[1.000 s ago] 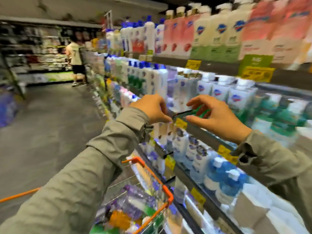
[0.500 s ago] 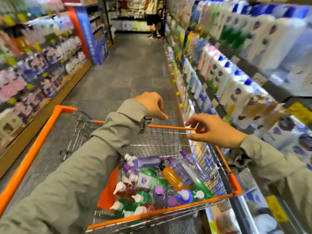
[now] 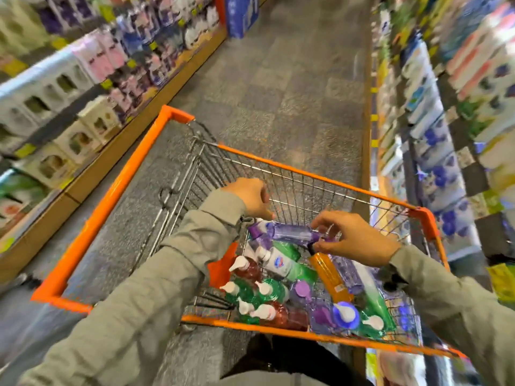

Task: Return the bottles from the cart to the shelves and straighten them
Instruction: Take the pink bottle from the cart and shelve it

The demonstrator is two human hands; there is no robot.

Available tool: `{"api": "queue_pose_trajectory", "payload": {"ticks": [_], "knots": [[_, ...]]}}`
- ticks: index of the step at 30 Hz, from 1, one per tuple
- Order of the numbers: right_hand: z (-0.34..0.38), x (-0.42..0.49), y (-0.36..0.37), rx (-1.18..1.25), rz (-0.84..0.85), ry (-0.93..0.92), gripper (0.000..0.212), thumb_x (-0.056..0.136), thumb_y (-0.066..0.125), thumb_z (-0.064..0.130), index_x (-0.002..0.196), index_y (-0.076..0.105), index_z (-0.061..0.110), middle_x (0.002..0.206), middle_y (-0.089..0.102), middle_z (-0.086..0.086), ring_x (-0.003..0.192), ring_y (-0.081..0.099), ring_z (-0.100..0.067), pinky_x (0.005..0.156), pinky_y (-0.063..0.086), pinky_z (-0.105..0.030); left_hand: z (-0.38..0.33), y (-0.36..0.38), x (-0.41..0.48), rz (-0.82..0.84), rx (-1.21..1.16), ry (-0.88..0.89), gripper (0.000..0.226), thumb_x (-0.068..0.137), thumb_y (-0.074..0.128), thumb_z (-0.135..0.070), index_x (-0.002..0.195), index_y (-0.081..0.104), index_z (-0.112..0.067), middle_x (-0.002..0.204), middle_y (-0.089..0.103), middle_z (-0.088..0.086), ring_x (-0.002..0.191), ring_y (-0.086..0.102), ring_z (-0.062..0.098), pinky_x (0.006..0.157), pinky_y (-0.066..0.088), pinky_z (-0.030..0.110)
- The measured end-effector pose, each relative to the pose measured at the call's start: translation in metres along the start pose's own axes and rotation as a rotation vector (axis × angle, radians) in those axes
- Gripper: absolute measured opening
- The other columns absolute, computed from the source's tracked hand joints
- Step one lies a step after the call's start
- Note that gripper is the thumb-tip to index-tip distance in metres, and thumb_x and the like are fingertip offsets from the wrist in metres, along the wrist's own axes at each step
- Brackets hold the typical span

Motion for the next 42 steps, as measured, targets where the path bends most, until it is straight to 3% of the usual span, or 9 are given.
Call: {"api": "queue_pose_trajectory", "payload": {"ticks": [5, 12, 17, 20, 29, 36, 42], "knots": [[-0.014, 0.029, 0.044, 0.008, 0.107, 0.020, 0.040, 0.079, 0.076, 0.029, 0.112, 0.059, 0.016, 0.101, 0.059, -0.003, 0.086, 0.058, -0.021, 0.076, 0.044, -0.026, 0.048, 0.030, 0.006, 0.028, -0.047, -0.088, 0.041, 0.080, 0.073, -0.037, 0.112, 0.057, -0.016, 0.112, 0.061, 0.006, 0.105, 0.057, 0.025, 0.085, 0.045, 0.029], [-0.043, 0.045, 0.141, 0.034, 0.264, 0.123, 0.043, 0.080, 0.074, 0.032, 0.116, 0.056, 0.016, 0.114, 0.058, -0.006, 0.094, 0.052, -0.016, 0.082, 0.041, -0.025, 0.120, 0.114, 0.026, 0.053, -0.049, -0.186, 0.046, 0.075, 0.075, -0.038, 0.113, 0.056, -0.018, 0.111, 0.060, 0.007, 0.105, 0.058, 0.028, 0.090, 0.048, 0.041], [-0.060, 0.052, 0.205, 0.036, 0.329, 0.183, 0.041, 0.083, 0.070, 0.032, 0.116, 0.055, 0.014, 0.115, 0.058, -0.006, 0.103, 0.055, -0.020, 0.085, 0.042, -0.027, 0.154, 0.167, 0.043, 0.028, -0.040, -0.248, 0.066, 0.076, 0.075, -0.034, 0.132, 0.042, -0.024, 0.134, 0.040, 0.008, 0.122, 0.046, 0.033, 0.100, 0.041, 0.049], [-0.071, 0.062, 0.235, 0.007, 0.338, 0.228, 0.044, 0.084, 0.068, 0.030, 0.120, 0.052, 0.013, 0.118, 0.055, -0.010, 0.111, 0.053, -0.027, 0.091, 0.044, -0.035, 0.176, 0.192, 0.057, 0.049, -0.024, -0.270, 0.072, 0.076, 0.075, -0.025, 0.136, 0.036, -0.022, 0.140, 0.033, 0.009, 0.123, 0.046, 0.035, 0.101, 0.042, 0.047], [-0.103, 0.079, 0.303, -0.114, 0.423, 0.311, 0.059, 0.086, 0.064, 0.028, 0.137, 0.037, 0.017, 0.137, 0.038, -0.010, 0.126, 0.039, -0.034, 0.098, 0.042, -0.043, 0.203, 0.241, 0.100, 0.057, -0.006, -0.164, 0.077, 0.078, 0.067, -0.004, 0.143, 0.029, -0.023, 0.141, 0.034, 0.006, 0.123, 0.047, 0.032, 0.100, 0.042, 0.045], [-0.120, 0.077, 0.331, -0.059, 0.436, 0.362, 0.060, 0.087, 0.064, 0.029, 0.139, 0.037, 0.018, 0.137, 0.036, -0.012, 0.129, 0.038, -0.033, 0.102, 0.039, -0.036, 0.221, 0.271, 0.119, 0.142, -0.063, -0.185, 0.079, 0.079, 0.067, -0.002, 0.144, 0.028, -0.021, 0.144, 0.033, 0.007, 0.126, 0.045, 0.034, 0.103, 0.039, 0.047], [-0.127, 0.072, 0.340, -0.074, 0.412, 0.404, 0.058, 0.092, 0.058, 0.035, 0.143, 0.031, 0.029, 0.150, 0.017, -0.010, 0.136, 0.028, -0.034, 0.107, 0.036, -0.039, 0.227, 0.277, 0.126, 0.113, -0.074, -0.166, 0.080, 0.082, 0.058, 0.008, 0.146, 0.024, -0.025, 0.146, 0.033, 0.005, 0.125, 0.048, 0.033, 0.104, 0.039, 0.043]]}}
Point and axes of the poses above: each hand's wrist, its own x-axis towards the middle knuckle, its own y-axis out of the palm, z = x × y, the point moved 10 cm from there along x, towards the middle knuckle
